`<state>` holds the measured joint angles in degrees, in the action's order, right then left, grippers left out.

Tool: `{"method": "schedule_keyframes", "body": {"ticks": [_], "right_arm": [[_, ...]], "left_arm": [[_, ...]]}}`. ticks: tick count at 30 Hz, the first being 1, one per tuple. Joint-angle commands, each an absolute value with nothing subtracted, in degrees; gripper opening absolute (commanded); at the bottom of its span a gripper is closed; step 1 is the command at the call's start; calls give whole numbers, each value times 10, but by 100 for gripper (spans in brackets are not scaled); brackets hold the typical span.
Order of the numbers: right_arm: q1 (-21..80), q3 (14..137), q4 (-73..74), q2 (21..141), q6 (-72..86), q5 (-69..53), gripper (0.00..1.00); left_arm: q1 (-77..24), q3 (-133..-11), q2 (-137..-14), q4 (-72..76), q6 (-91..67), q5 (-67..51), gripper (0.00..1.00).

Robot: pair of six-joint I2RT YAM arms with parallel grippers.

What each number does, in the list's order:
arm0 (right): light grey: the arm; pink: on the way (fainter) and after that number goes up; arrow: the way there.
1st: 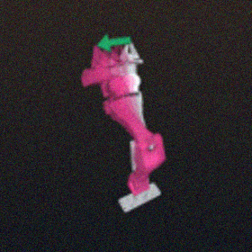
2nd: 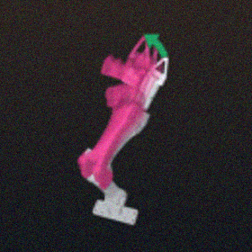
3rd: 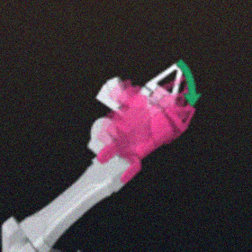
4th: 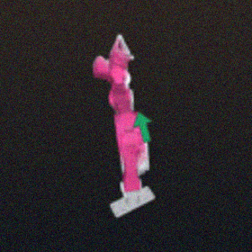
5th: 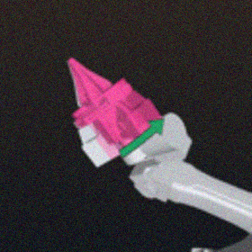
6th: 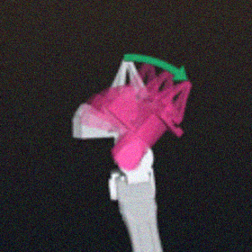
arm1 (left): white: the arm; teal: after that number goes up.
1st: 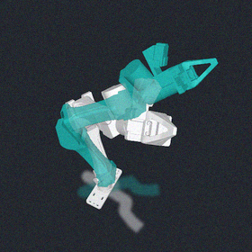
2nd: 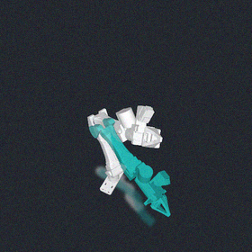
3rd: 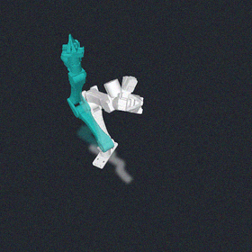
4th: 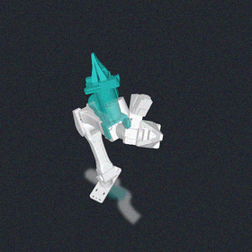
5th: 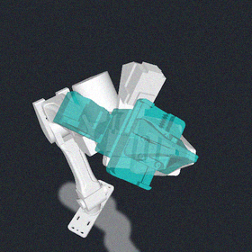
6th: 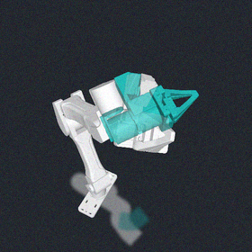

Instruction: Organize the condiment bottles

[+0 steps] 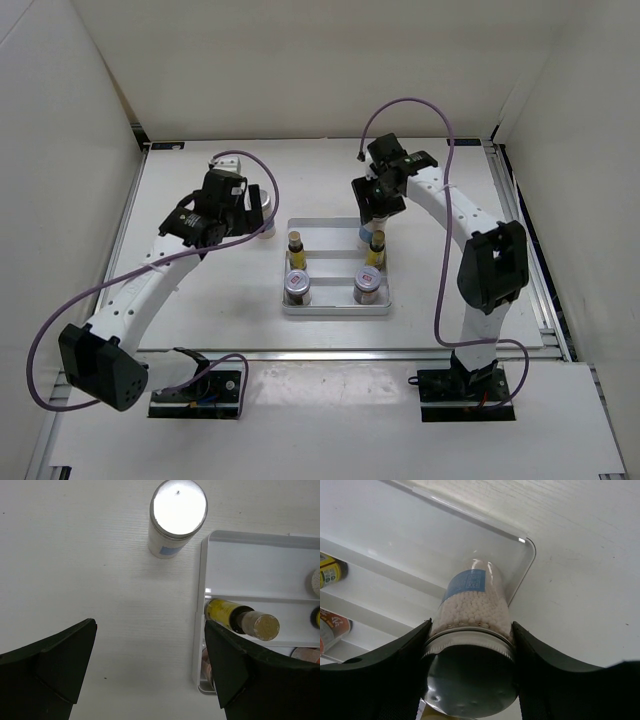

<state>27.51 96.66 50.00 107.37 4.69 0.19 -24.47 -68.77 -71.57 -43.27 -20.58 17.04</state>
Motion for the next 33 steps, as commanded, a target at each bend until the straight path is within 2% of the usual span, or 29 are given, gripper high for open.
{"method": "schedule_keyframes", "body": {"ticks": [1, 5, 6, 7, 17, 22, 31, 32, 33], "right_arm": [[277, 976, 455, 1078, 40, 2, 42], [277, 983, 455, 1091, 40, 7, 67], [277, 990, 461, 1091, 45, 7, 87], [277, 991, 461, 1091, 45, 7, 99], [277, 1041, 490, 999, 57, 29, 100], [277, 1035, 508, 937, 57, 35, 100], [277, 992, 525, 881, 57, 35, 100], [277, 984, 525, 872, 57, 29, 100], [277, 974, 525, 863, 57, 29, 100]], "left_arm": [[-238, -680, -696, -428, -205, 160, 100], [-227, -686, -733, -428, -200, 166, 100], [-227, -694, -740, -428, -194, 166, 100], [-227, -700, -749, -423, -194, 166, 100], [-206, -784, -866, -356, -166, 129, 100], [-200, -840, -941, -350, -159, 117, 100], [-183, -867, -1030, -350, -159, 105, 100], [-183, -867, -1036, -350, -159, 105, 99], [-183, -872, -1036, -350, -159, 105, 92]]}}
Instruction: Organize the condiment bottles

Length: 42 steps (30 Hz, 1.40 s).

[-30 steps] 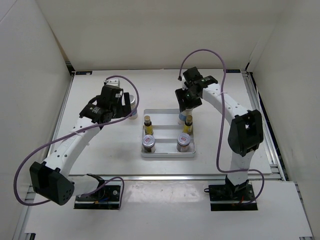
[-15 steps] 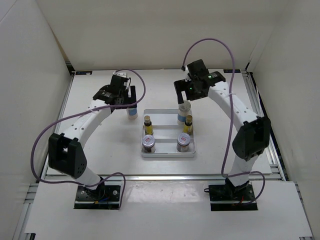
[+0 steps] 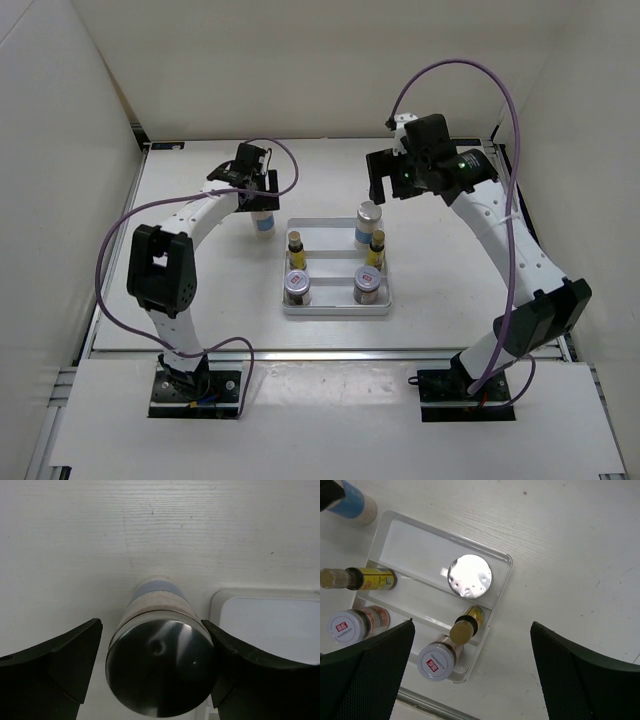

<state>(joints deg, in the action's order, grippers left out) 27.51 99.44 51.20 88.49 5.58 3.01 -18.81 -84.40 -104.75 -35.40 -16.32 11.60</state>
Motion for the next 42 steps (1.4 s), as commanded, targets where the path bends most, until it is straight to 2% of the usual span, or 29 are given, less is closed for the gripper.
{"method": "schedule_keyframes", "body": {"ticks": [1, 6, 9, 13, 20, 30, 35, 38, 42], "right_arm": [[277, 969, 525, 854, 57, 29, 100], [277, 943, 525, 828, 57, 29, 100], [277, 925, 525, 807, 57, 35, 100], [277, 898, 525, 794, 57, 40, 100], [277, 866, 525, 778, 62, 51, 100], [260, 854, 535, 761, 57, 56, 100], [255, 854, 535, 756, 57, 56, 100], [255, 854, 541, 750, 62, 56, 100], [255, 843, 541, 744, 68, 56, 100]], "left_arm": [[-183, -872, -1036, -350, -152, 99, 87], [-183, -896, -997, -350, -152, 87, 57], [-195, -928, -969, -350, -142, 74, 49], [-221, -955, -949, -350, -136, 56, 49], [-234, -955, -966, -350, -151, -48, 48], [-270, -897, -1006, -350, -151, -54, 48], [-280, -886, -1018, -350, -151, -43, 57], [-280, -881, -1023, -350, -151, -43, 59], [-286, -886, -1029, -350, -151, -38, 68]]}}
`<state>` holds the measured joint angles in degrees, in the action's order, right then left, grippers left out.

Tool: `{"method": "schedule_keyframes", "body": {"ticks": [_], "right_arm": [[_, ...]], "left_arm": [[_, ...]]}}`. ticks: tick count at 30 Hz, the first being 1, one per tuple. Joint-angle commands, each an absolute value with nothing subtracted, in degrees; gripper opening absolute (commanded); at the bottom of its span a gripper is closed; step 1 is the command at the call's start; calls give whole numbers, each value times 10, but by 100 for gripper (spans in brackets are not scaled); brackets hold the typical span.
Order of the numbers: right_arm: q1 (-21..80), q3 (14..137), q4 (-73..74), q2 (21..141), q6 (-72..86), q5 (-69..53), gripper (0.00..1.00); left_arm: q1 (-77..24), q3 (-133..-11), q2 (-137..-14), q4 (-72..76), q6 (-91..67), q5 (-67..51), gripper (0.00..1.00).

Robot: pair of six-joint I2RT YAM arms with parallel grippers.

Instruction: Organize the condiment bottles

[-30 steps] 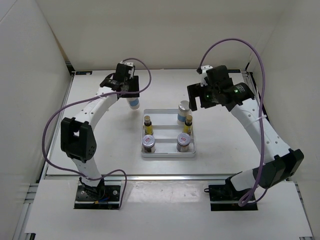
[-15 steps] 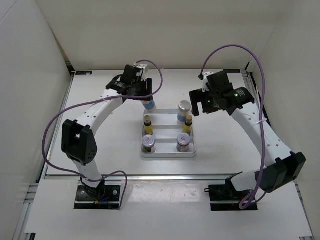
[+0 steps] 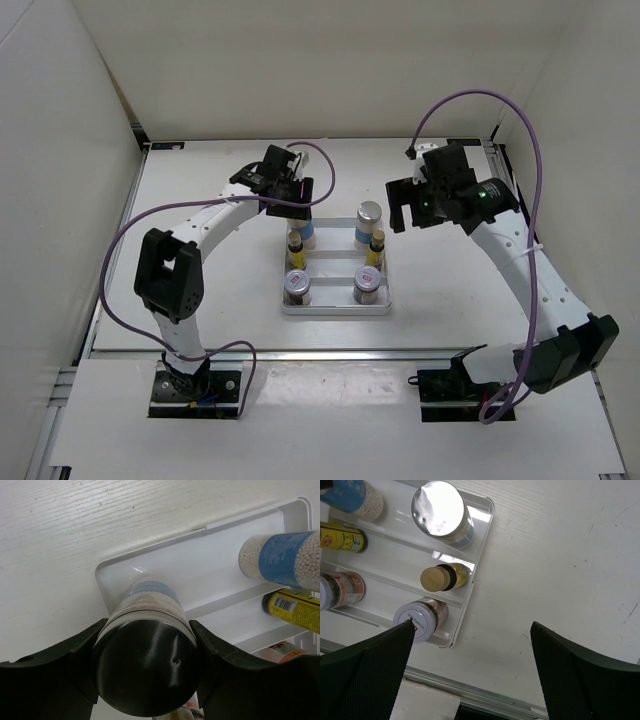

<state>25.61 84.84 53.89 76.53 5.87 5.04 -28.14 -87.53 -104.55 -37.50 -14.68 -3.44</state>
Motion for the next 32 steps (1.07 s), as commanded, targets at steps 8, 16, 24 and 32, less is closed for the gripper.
{"method": "schedule_keyframes", "body": {"ticks": [8, 16, 24, 32], "right_arm": [[255, 838, 551, 744, 79, 80, 100], [255, 875, 593, 771, 119, 120, 100], [250, 881, 581, 742, 129, 146, 100], [250, 841, 562, 703, 140, 138, 100]], "left_arm": [[-291, -942, -1017, -370, -146, -2, 100], [-291, -1018, -932, -401, -88, 210, 100], [-186, -806, -687, -311, -4, 256, 100], [-169, -601, -548, -301, -47, 350, 100]]}}
